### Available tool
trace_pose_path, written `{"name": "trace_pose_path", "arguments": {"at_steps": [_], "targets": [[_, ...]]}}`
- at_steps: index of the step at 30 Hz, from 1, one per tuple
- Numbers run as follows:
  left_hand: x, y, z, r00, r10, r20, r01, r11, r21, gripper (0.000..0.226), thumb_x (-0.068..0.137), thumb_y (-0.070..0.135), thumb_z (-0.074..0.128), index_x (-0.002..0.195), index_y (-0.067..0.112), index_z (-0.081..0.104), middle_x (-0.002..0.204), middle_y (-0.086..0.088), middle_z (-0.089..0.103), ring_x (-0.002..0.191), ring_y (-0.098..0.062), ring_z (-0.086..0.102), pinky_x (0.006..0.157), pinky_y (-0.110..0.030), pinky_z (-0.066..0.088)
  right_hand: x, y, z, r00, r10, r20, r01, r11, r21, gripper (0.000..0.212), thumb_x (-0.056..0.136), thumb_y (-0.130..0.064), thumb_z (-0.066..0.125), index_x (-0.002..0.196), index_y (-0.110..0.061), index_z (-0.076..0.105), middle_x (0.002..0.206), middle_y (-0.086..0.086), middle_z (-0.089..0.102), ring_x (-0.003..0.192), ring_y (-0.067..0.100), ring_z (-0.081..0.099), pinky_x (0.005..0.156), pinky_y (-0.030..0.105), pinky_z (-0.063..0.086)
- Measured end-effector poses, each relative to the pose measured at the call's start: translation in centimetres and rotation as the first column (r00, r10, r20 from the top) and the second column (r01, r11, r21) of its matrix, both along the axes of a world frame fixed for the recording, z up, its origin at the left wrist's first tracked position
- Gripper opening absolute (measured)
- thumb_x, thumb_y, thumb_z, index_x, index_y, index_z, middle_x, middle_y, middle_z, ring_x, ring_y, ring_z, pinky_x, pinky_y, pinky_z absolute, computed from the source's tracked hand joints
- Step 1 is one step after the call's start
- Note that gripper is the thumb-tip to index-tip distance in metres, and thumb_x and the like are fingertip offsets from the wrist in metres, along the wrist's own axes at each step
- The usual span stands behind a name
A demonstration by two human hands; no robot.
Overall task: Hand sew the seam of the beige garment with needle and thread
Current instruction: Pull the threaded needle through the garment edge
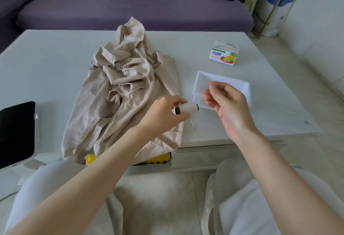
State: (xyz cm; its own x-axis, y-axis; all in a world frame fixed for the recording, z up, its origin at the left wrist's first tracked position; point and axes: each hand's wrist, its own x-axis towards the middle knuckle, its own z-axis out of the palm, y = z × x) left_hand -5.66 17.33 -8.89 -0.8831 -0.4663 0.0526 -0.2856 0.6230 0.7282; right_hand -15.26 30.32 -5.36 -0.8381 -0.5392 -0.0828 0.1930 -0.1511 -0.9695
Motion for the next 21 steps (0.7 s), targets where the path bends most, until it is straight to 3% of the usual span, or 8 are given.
{"name": "trace_pose_path", "arguments": {"at_steps": [5,12,16,21], "targets": [[-3.6,1.0,-1.1,0.989,-0.118,0.089,0.133,0.974,-0.185,0.037,0.082,0.027,0.068,0.117,0.020,0.063,0.110,0.001,0.063,0.107,-0.018,0.052,0.093,-0.030,0.038,-1.4,1.9,-0.9,0.994,-0.072,-0.079,0.081,0.991,0.109,0.014,0.094,-0.002,0.055,0.107,0.001,0.054,0.081,0.009,0.068,0.063,0.005,0.066,0.061,0.014,0.051],[-4.8,1.2,-2.2,0.970,-0.181,0.163,0.220,0.939,-0.265,0.049,0.081,0.031,0.069,0.127,0.020,0.053,0.119,0.000,0.056,0.114,-0.019,0.047,0.096,-0.030,0.034,-2.2,2.4,-2.1,0.995,-0.070,-0.073,0.081,0.983,0.163,0.004,0.093,-0.003,0.057,0.094,0.000,0.059,0.076,0.005,0.069,0.061,0.005,0.067,0.060,0.014,0.051],[-3.2,0.2,-2.4,0.987,-0.143,0.069,0.159,0.890,-0.427,0.026,0.090,0.028,0.060,0.114,0.017,0.059,0.097,0.002,0.049,0.103,-0.021,0.045,0.089,-0.026,0.029,-2.1,2.1,-3.0,0.993,-0.057,-0.099,0.076,0.977,0.198,0.003,0.093,-0.003,0.056,0.091,-0.004,0.058,0.075,0.003,0.068,0.059,0.003,0.066,0.059,0.013,0.051],[-2.6,-0.4,-2.8,0.960,-0.233,0.156,0.281,0.769,-0.574,0.011,0.088,0.019,0.063,0.097,0.015,0.069,0.096,-0.005,0.057,0.098,-0.026,0.049,0.082,-0.025,0.026,-2.0,1.5,-3.3,0.994,-0.056,-0.099,0.074,0.979,0.192,0.010,0.092,-0.003,0.057,0.085,-0.010,0.055,0.074,0.002,0.068,0.057,0.001,0.066,0.058,0.013,0.051]]}}
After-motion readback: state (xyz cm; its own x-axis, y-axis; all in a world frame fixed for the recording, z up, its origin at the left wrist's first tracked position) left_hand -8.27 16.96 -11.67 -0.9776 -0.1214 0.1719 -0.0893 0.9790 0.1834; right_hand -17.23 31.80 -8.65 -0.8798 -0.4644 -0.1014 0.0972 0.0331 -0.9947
